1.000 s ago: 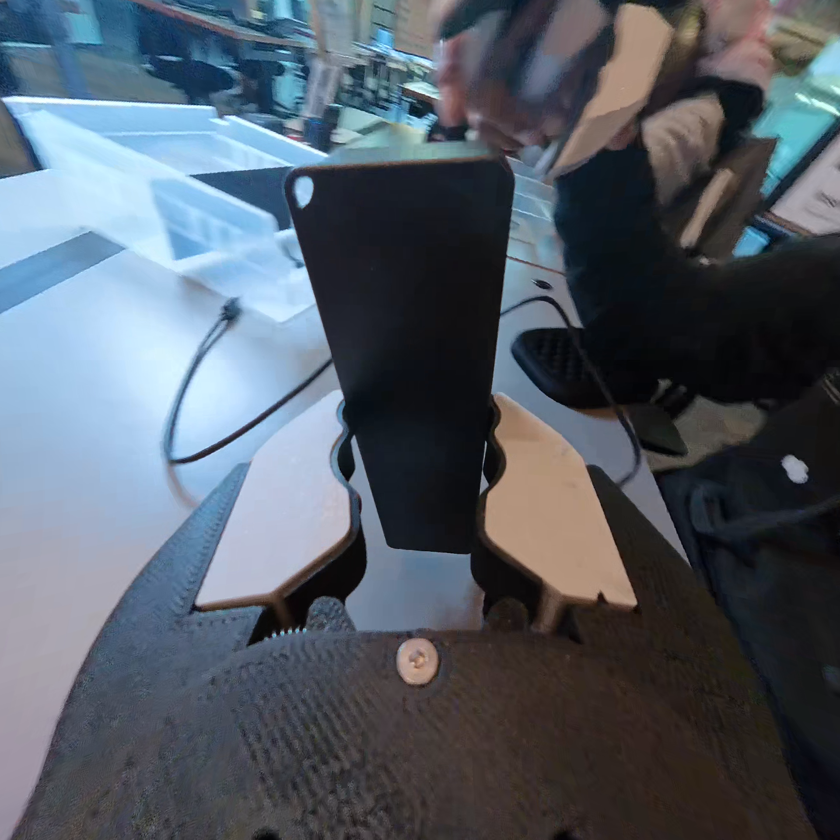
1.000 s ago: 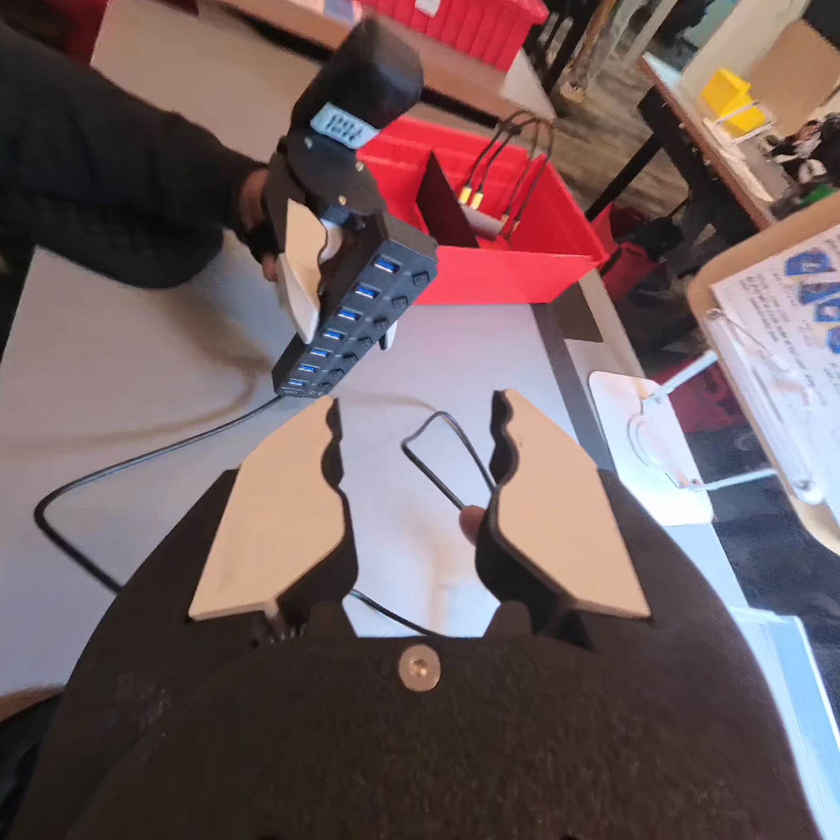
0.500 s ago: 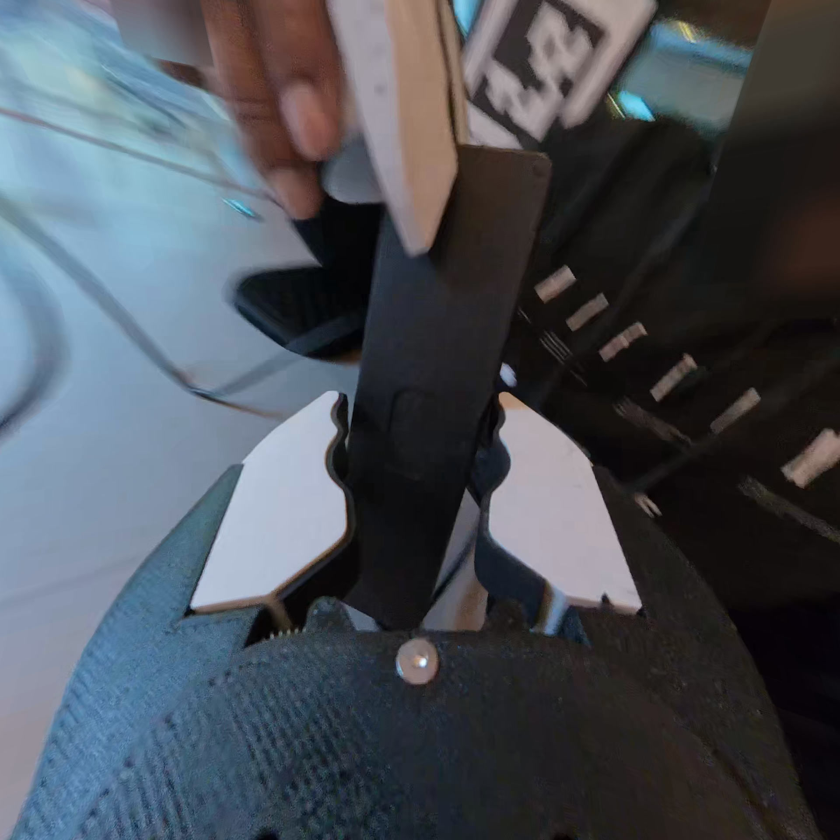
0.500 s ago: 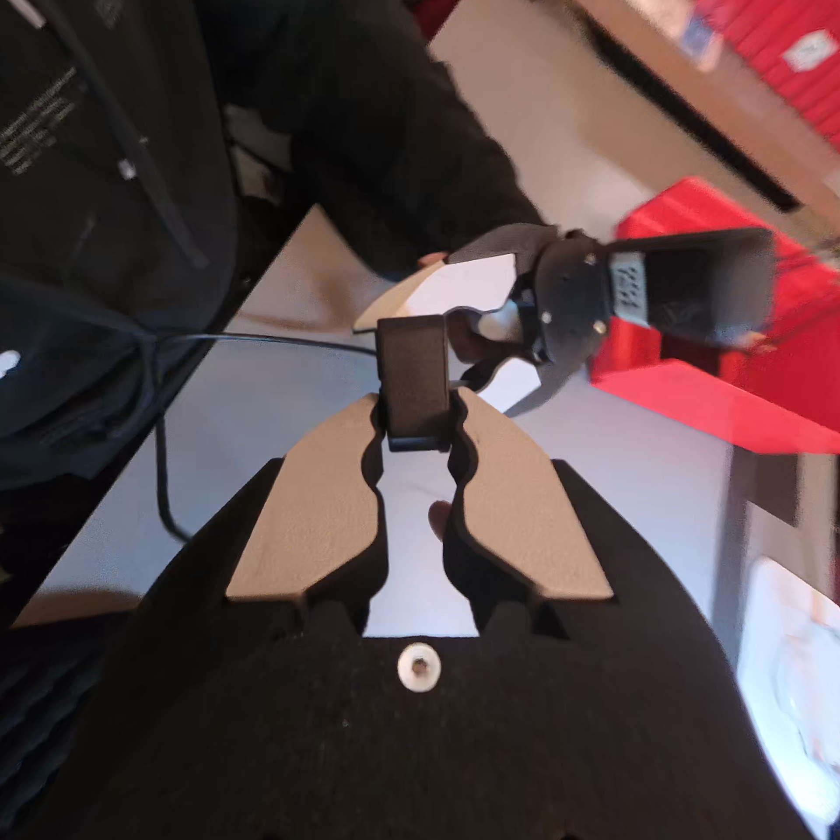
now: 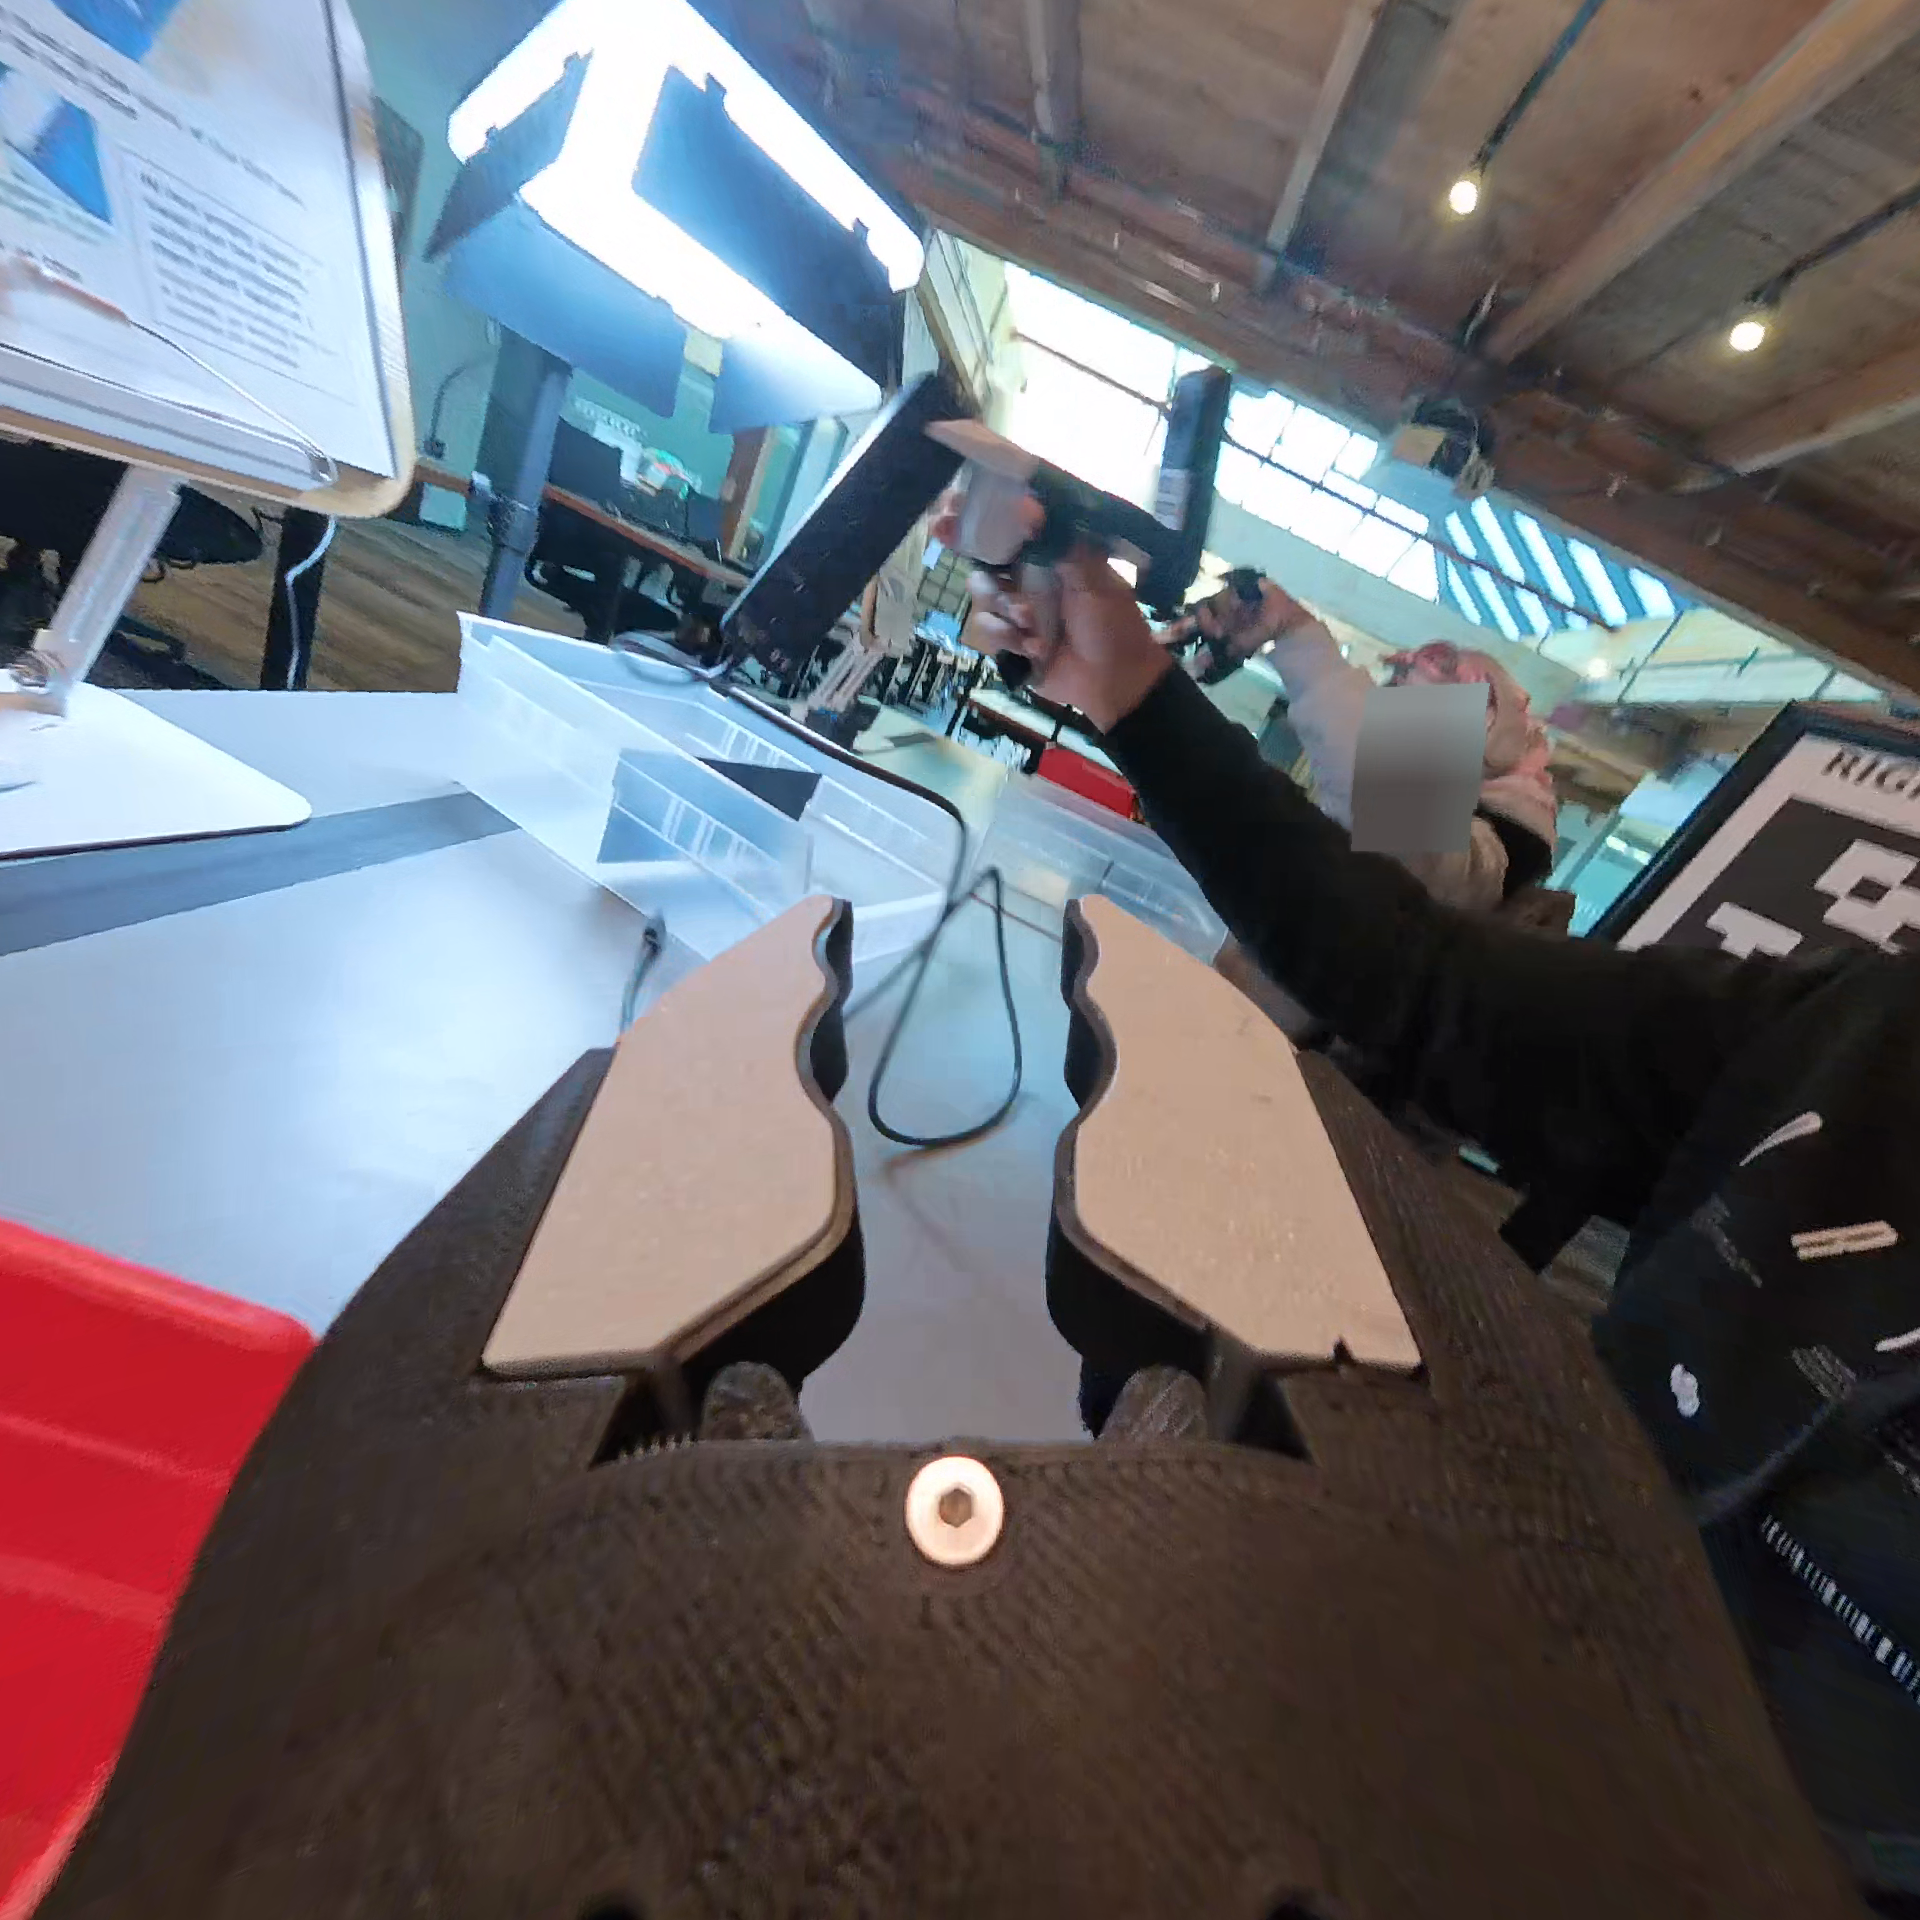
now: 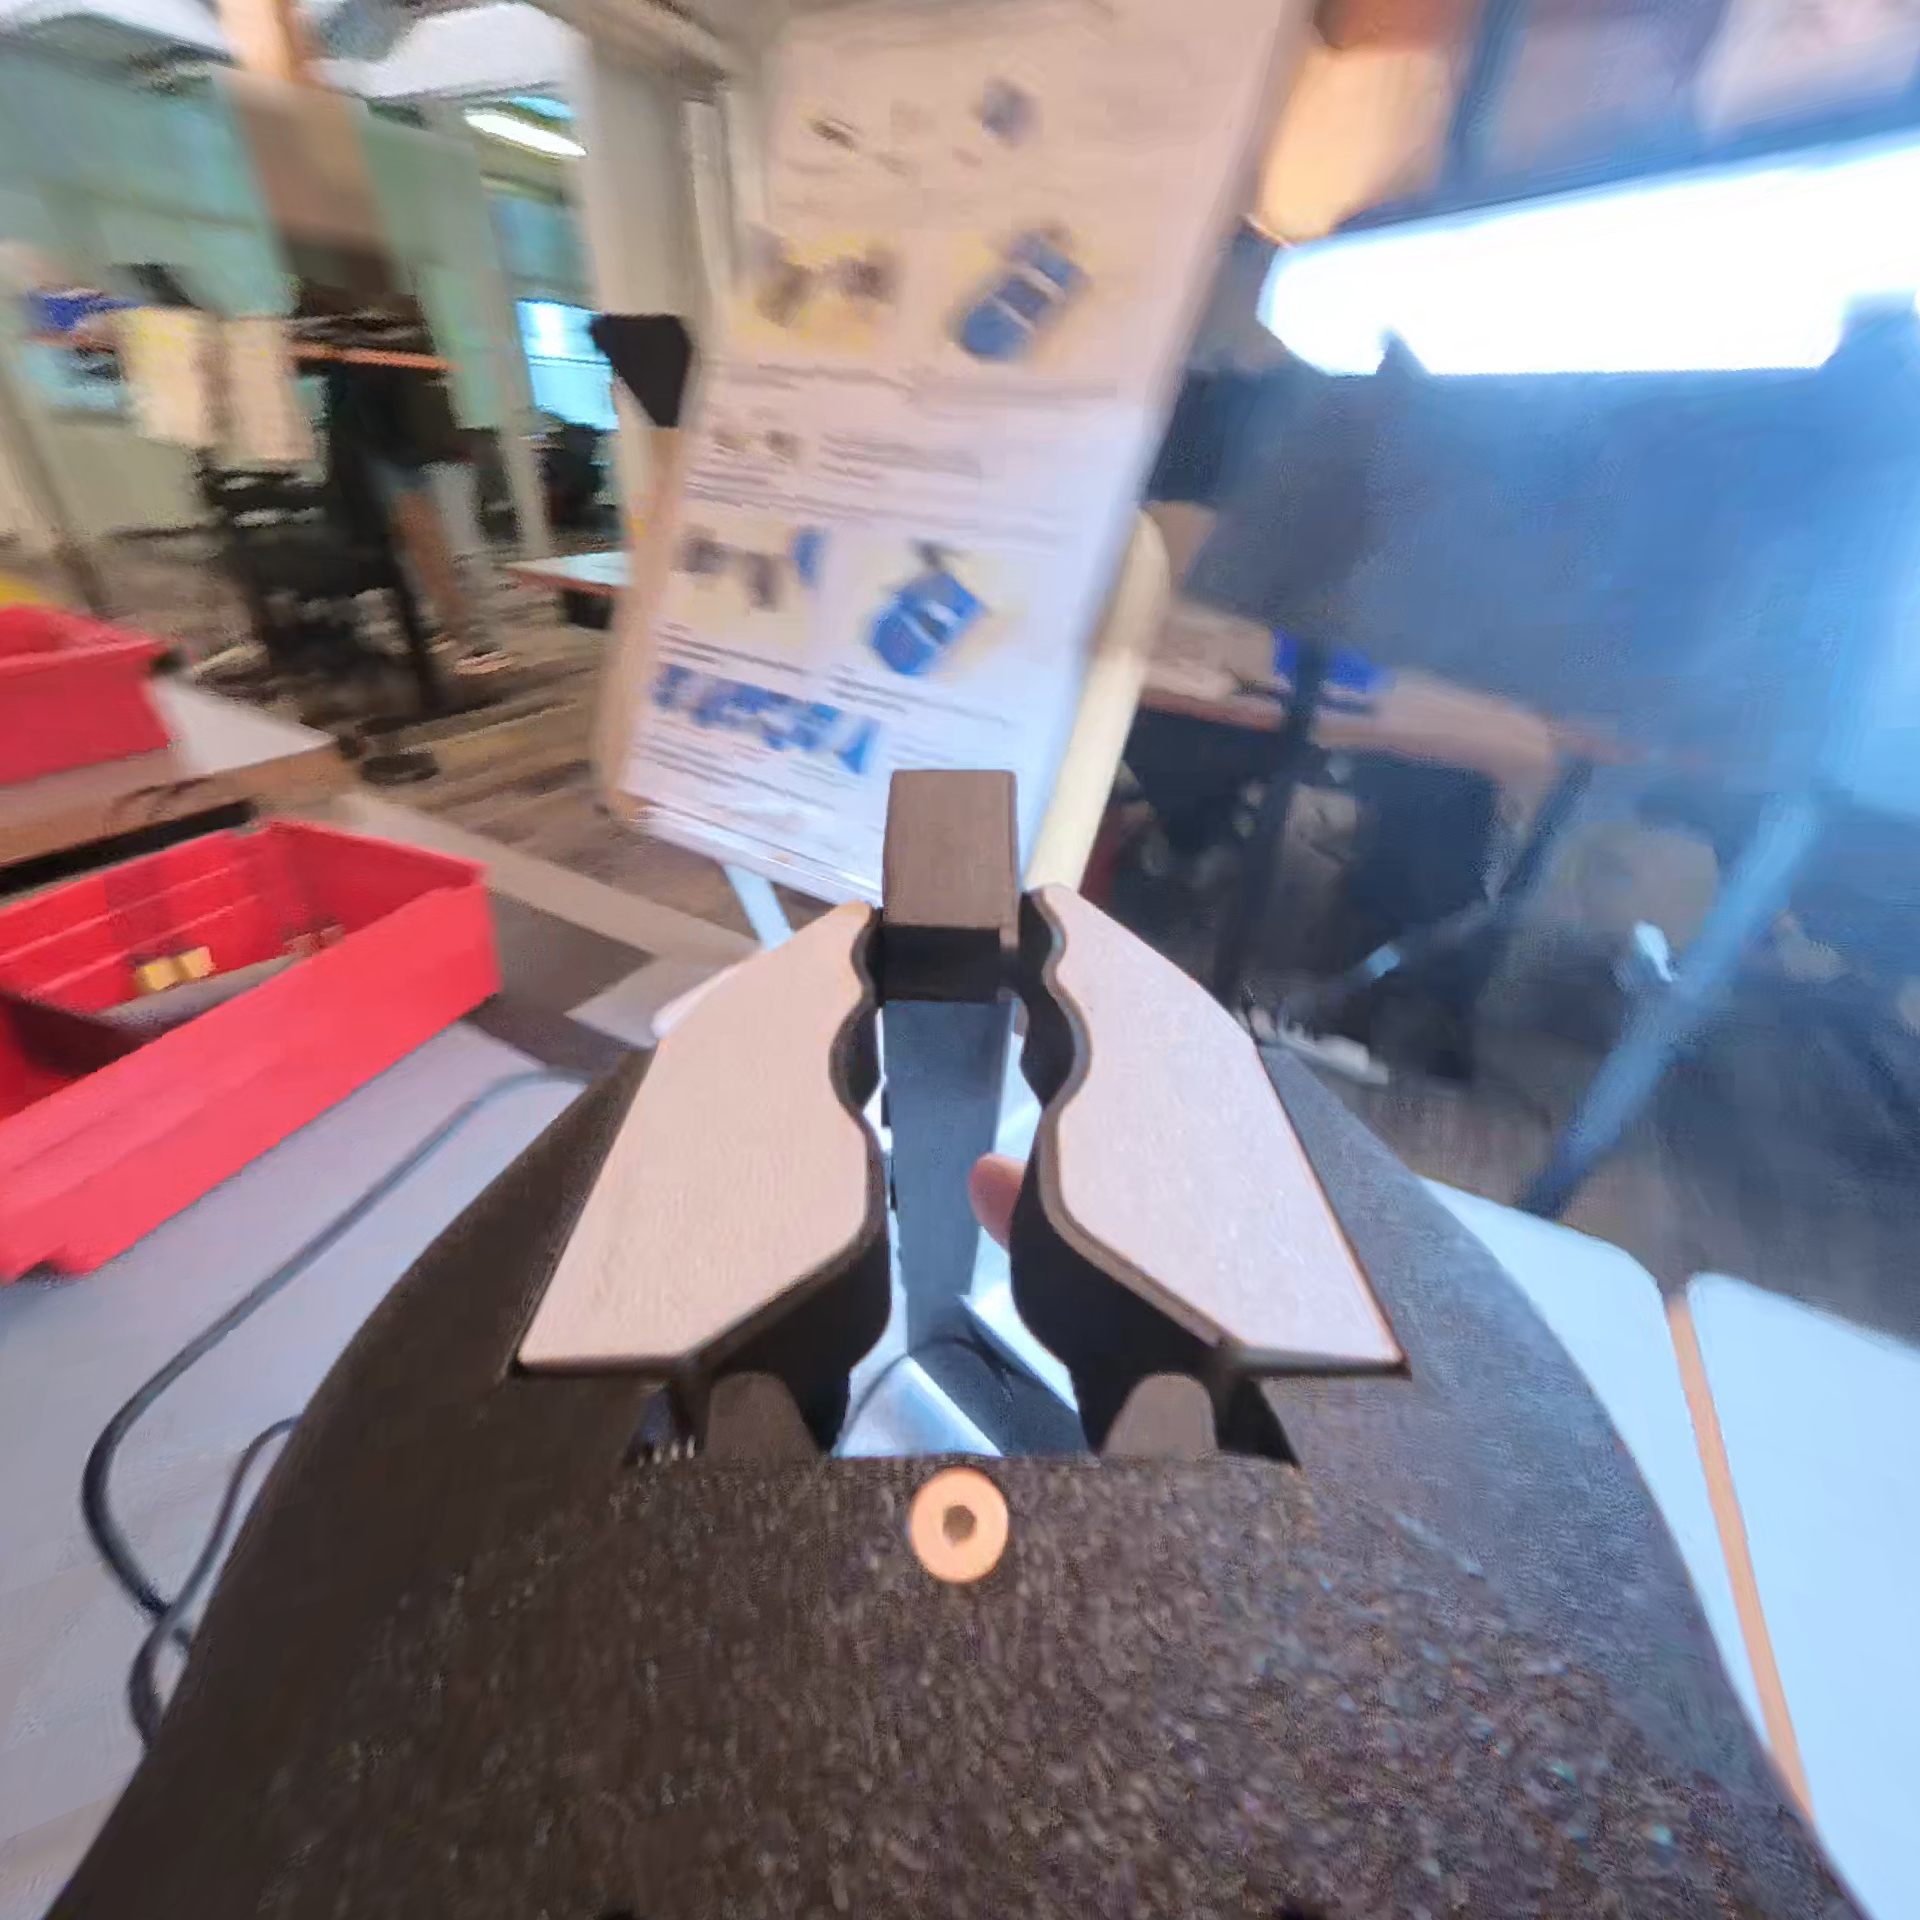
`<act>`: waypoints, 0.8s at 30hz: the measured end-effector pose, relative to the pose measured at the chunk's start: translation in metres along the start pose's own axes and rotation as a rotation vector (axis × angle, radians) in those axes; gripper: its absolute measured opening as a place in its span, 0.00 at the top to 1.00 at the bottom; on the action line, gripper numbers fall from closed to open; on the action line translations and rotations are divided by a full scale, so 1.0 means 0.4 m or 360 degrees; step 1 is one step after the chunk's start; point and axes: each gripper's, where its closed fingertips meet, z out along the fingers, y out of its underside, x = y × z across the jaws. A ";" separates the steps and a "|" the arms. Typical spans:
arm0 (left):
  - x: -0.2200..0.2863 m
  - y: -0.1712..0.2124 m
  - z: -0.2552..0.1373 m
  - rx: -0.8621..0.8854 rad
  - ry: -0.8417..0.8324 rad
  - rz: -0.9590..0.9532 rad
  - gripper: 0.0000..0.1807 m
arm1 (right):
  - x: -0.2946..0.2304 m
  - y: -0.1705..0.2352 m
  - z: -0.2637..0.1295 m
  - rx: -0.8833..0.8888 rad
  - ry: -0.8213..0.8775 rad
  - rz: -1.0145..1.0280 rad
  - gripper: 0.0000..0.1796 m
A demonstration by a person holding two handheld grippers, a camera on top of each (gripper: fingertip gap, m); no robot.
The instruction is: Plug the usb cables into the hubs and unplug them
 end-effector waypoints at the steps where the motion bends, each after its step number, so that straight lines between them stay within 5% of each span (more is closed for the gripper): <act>1: 0.006 0.010 0.008 -0.0033 0.0007 0.0030 0.79 | 0.057 0.049 0.018 -0.0046 0.0095 0.0078 0.87; 4: 0.018 0.030 0.022 -0.0090 0.0020 0.0072 0.80 | 0.164 0.159 0.055 -0.0070 0.0192 0.0333 0.87; 9: 0.004 0.055 0.030 -0.0145 -0.0001 0.0058 0.81 | 0.246 0.168 0.080 0.0109 0.0235 0.0578 0.87; 13: 0.001 0.071 0.034 -0.0182 0.0002 0.0044 0.81 | 0.311 0.288 0.100 -0.0182 0.0362 0.0718 0.86; 16: 0.001 0.081 0.037 -0.0221 -0.0005 0.0069 0.81 | 0.345 0.398 0.082 -0.0655 0.0546 0.0489 0.84; 20: -0.004 0.094 0.042 -0.0256 -0.0013 0.0073 0.81 | 0.383 0.383 0.030 -0.0909 0.0792 -0.0044 0.69; 24: -0.008 0.105 0.046 -0.0286 -0.0018 0.0074 0.81 | 0.225 0.274 0.042 -0.0833 0.0484 -0.0630 0.64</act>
